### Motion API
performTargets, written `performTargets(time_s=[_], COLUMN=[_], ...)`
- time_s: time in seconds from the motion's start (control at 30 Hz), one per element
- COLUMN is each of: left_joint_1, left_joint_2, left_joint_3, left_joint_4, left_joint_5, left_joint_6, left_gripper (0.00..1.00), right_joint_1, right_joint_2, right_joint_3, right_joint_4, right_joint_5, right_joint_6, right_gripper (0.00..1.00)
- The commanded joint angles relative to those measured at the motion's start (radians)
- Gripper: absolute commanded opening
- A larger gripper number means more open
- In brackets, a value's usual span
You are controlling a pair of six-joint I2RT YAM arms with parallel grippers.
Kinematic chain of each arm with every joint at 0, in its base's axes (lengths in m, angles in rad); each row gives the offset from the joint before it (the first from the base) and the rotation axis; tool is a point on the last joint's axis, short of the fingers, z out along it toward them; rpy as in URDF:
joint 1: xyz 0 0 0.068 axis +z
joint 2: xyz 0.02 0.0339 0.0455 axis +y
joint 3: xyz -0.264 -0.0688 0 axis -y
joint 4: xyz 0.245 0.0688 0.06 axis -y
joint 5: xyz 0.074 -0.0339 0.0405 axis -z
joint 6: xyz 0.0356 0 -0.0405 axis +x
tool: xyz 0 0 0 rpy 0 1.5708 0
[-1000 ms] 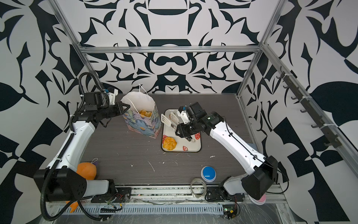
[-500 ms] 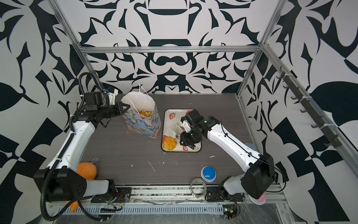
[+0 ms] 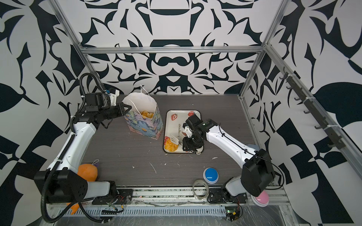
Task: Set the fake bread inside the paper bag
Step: 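Lower the tongs toward the last round bun on the tray, then close the tongs on the round orange bun and lift it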
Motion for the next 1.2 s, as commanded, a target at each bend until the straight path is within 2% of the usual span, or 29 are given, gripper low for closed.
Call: performTargets(time_s=[0.0,0.6,1.17], left_joint_1=[-0.004,-0.004,-0.004], left_joint_2=[0.006,0.008,0.012], left_joint_3=[-0.016,-0.017,-0.016], left_joint_4=[-0.008,-0.007,-0.008], left_joint_5=[0.02,0.018,0.011], left_joint_6=[-0.005,-0.002,-0.001], left_gripper=[0.02,0.02,0.02], right_joint_1=[-0.002,-0.001,-0.001], right_joint_2=[-0.01,0.025,0.03], right_joint_3=[-0.005,-0.011,0.008], right_joint_4=[0.035,0.072,0.07], right_joint_5=[-0.03,-0.047,-0.049], right_joint_6=[0.006,0.009,0.001], right_gripper=[0.49,0.49,0.37])
